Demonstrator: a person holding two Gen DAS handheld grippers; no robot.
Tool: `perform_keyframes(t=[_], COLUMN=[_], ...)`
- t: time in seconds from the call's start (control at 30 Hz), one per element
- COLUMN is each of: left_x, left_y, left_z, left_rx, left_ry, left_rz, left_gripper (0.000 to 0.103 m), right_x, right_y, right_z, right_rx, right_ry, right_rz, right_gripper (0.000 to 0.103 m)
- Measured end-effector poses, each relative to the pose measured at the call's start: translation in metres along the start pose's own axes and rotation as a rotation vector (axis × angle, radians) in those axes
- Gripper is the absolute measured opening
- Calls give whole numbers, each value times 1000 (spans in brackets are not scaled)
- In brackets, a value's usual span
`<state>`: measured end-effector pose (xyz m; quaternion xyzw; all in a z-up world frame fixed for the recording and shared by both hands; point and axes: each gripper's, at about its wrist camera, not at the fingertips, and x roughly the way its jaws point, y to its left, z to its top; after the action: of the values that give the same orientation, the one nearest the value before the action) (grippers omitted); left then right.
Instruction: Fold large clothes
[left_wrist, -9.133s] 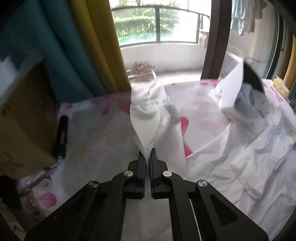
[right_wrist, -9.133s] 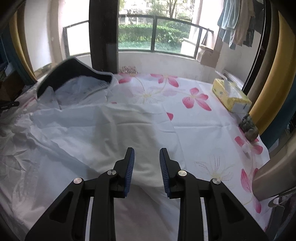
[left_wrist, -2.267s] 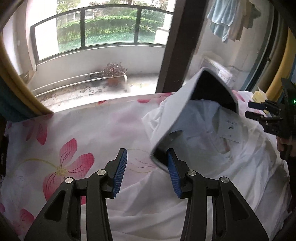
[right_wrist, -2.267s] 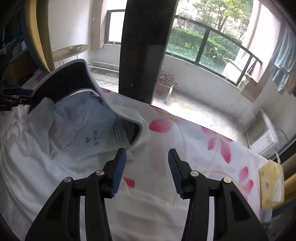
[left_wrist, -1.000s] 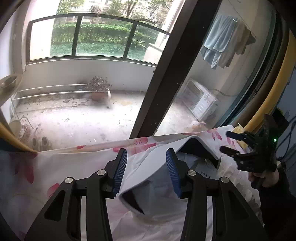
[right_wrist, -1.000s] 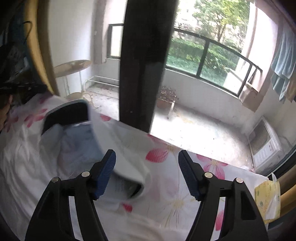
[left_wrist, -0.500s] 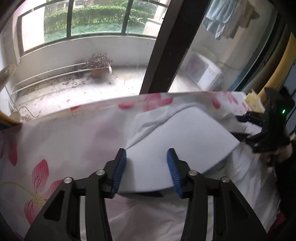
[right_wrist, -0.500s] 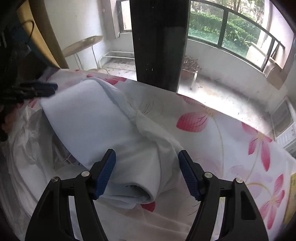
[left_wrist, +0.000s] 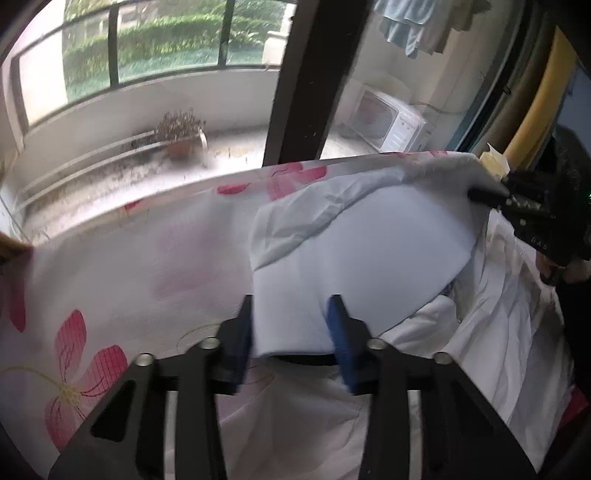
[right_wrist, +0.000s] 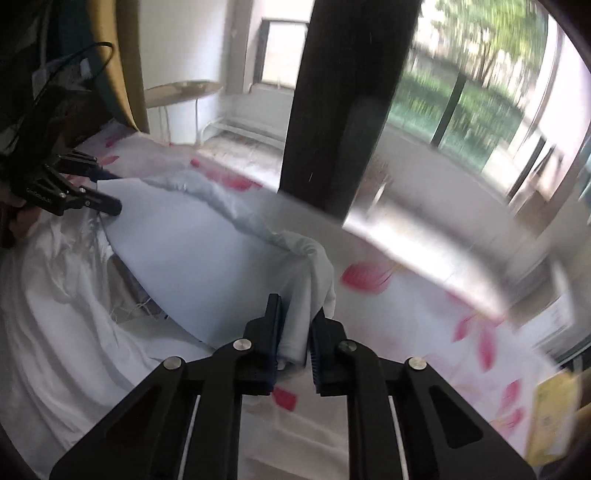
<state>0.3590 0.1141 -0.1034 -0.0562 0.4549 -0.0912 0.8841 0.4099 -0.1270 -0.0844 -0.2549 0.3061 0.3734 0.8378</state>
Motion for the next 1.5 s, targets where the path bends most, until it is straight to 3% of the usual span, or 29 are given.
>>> perform_keyframes(t=[0.07, 0.23, 0.4, 0.53, 0.83, 1.5], left_x=[-10, -35, -52, -59, -86, -115], left_y=[-7, -24, -50, -64, -75, -101], left_z=[2, -3, -24, -37, -63, -133], left_rx=[34, 104, 208, 255, 253, 238], left_ry=[-42, -134, -227, -245, -291, -261], left_rz=[29, 85, 154, 176, 126, 23], left_gripper=[18, 14, 14, 15, 15, 15], right_x=[-11, -24, -34, -35, -56, -84], right_y=[11, 28, 39, 39, 51, 70], right_z=[-1, -8, -17, -25, -41, -91], right_rx=[-86, -176, -159, -113, -87, 31], right_ry=[-61, -124, -134, -119, -171, -104], right_rz=[-104, -181, -139, -91, -58, 42], right_gripper=[13, 13, 18, 21, 21, 21])
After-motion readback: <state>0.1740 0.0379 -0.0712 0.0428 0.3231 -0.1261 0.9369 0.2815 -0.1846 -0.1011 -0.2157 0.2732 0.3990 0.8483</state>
